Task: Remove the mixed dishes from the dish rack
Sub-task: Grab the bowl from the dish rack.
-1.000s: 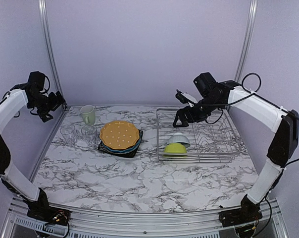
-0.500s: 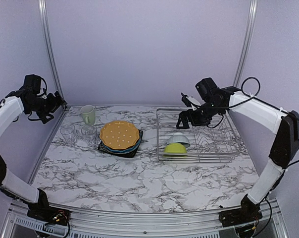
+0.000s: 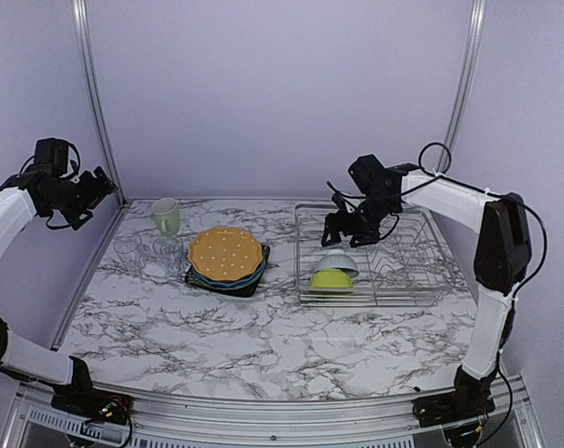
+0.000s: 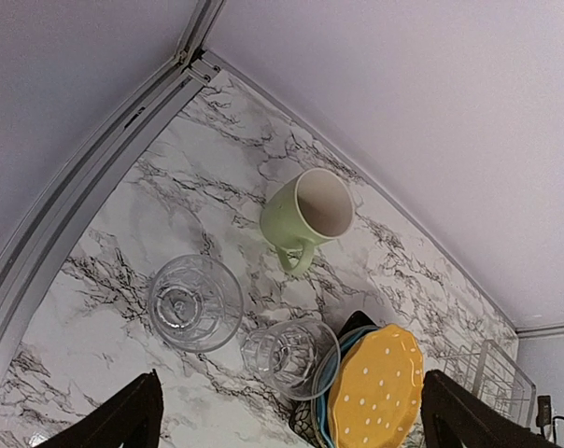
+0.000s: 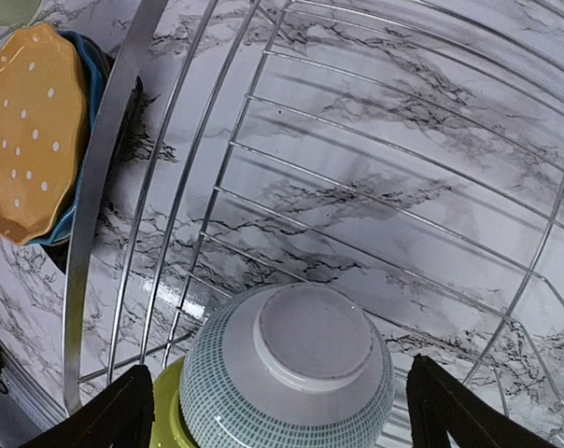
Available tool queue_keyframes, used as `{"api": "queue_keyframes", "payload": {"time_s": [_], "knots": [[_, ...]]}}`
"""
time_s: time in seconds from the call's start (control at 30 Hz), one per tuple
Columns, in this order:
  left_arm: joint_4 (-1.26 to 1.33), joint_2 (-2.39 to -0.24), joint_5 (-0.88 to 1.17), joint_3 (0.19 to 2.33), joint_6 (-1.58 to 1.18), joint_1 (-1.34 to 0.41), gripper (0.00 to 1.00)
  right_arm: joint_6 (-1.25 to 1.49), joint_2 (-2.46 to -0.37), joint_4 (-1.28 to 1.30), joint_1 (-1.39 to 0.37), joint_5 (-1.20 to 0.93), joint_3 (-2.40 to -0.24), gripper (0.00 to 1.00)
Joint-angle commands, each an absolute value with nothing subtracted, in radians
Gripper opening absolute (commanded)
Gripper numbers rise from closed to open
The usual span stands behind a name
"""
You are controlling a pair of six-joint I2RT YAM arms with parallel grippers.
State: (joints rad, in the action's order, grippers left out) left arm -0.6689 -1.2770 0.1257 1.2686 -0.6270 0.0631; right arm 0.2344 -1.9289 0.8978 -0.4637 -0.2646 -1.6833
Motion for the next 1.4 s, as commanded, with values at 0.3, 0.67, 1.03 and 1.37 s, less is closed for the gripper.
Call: {"api": "queue_keyframes", "payload": {"time_s": [0.3,0.67,1.03,1.37], "knots": [[-0.646,-1.275,0.038,1.273,-0.606,0.030,0.99,0.263,-2.060,0.928,-0.433,-0.277,-1.754,0.80],[-0.649,-1.285,-0.035,1.280,-0.609,0.031,0.99,0.296,-2.093,0.914,-0.426,-0.345,-1.748,0.58],[-0.522,-1.275,-0.007,1.273,-0.561,0.009,0.99,0.325,-2.056,0.903,-0.387,-0.417,-1.781,0.36],[-0.146,-1.195,0.055,1.196,-0.388,-0.129,0.99,0.367,-2.039,0.880,-0.367,-0.466,-1.870,0.33]]}}
